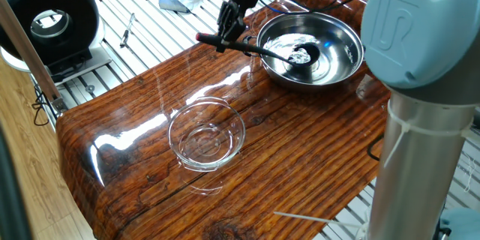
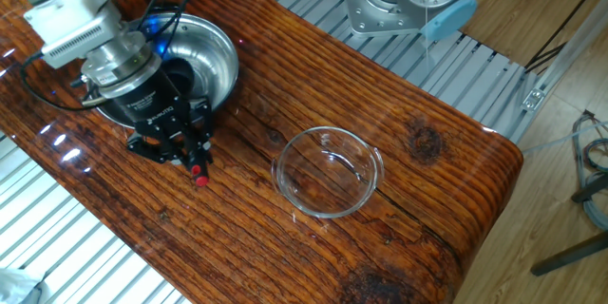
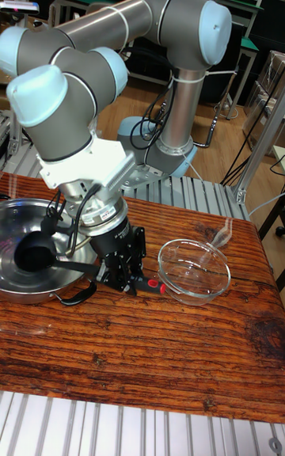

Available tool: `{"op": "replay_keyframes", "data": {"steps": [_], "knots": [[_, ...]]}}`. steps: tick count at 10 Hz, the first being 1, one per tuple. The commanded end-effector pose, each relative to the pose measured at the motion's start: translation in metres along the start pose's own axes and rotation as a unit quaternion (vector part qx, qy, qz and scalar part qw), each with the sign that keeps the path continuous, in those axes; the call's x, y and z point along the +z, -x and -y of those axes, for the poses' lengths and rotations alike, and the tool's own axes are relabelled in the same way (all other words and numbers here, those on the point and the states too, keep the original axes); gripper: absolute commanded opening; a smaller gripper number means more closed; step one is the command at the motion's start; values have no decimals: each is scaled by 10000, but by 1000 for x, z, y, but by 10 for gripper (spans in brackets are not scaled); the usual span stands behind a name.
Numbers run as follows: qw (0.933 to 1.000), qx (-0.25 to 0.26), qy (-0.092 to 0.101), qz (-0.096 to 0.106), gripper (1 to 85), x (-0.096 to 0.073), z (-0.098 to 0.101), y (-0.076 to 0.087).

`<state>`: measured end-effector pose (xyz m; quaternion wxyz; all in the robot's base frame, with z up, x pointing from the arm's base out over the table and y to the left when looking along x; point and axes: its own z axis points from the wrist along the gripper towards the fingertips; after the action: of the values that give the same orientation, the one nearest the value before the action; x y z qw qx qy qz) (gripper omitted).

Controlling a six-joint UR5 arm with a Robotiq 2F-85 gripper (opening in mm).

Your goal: Scoop water with a large spoon from one bowl to another

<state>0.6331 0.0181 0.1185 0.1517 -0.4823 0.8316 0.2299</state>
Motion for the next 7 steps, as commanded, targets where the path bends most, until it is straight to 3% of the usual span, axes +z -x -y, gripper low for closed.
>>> {"op": "replay_keyframes", "data": {"steps": [1,4,7], "knots": [[9987,-200,-423,200,10,-8,14,10],[9950,-234,-949,189,10,-15,36,11],[9888,-100,-1429,416,10,-26,51,28]]}}
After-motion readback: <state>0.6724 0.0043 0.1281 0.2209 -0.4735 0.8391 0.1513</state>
